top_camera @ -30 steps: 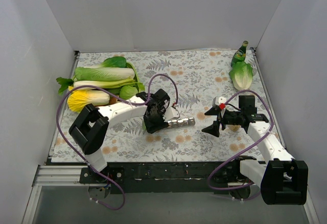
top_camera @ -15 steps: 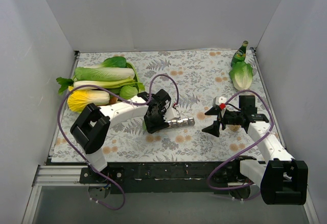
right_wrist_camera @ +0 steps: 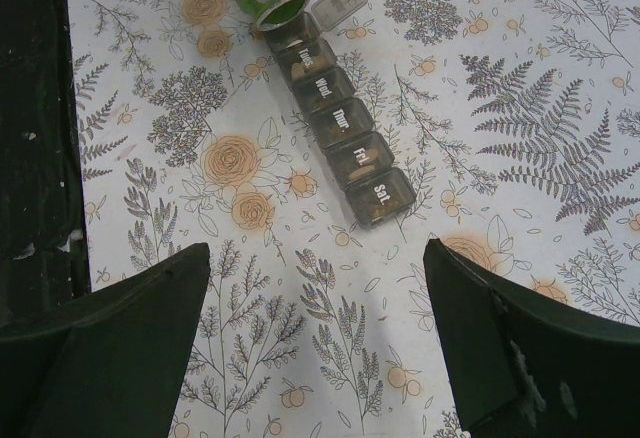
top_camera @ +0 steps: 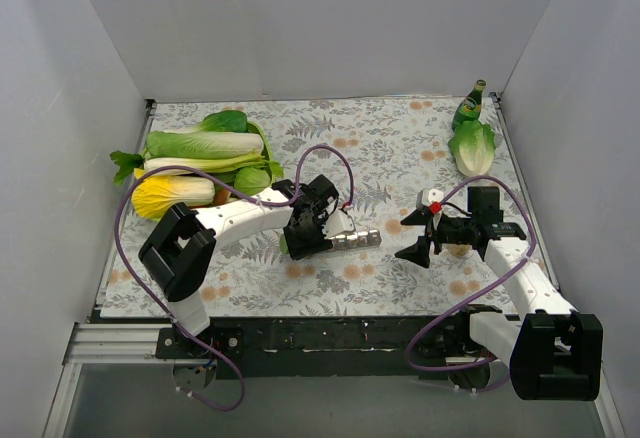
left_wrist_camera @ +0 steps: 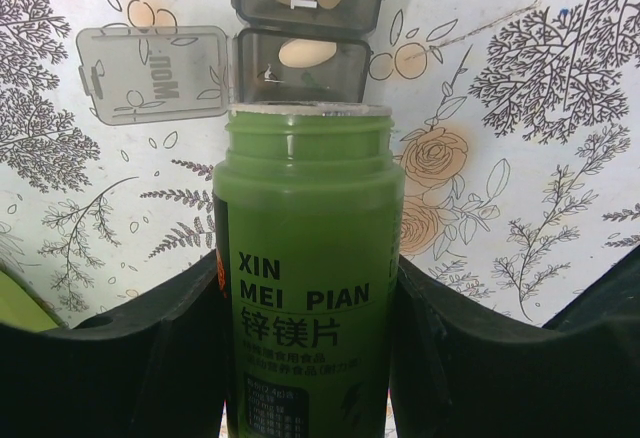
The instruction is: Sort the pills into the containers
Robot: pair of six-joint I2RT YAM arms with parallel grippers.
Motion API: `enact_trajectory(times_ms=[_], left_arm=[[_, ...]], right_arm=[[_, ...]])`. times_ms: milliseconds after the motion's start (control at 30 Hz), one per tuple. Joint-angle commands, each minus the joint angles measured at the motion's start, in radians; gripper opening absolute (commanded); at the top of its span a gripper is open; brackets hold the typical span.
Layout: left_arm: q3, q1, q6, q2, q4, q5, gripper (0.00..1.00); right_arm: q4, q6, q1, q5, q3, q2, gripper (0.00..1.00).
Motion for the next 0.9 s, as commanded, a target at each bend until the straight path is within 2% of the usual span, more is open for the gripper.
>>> enact_trajectory(times_ms=[0,867], left_arm=[[0.038,-0.008,-0.001,-0.004,-0.014,-0.020,0.00],[0.038,-0.016,0.001,0.020,-0.026,-0.051,0.00]], right_arm=[[-0.011,-0.017,-0.003,-0.025,0.027,-0.004,0.95],[-0.014,-0.020,-0.003,-0.025,0.028,-0.002,0.95]])
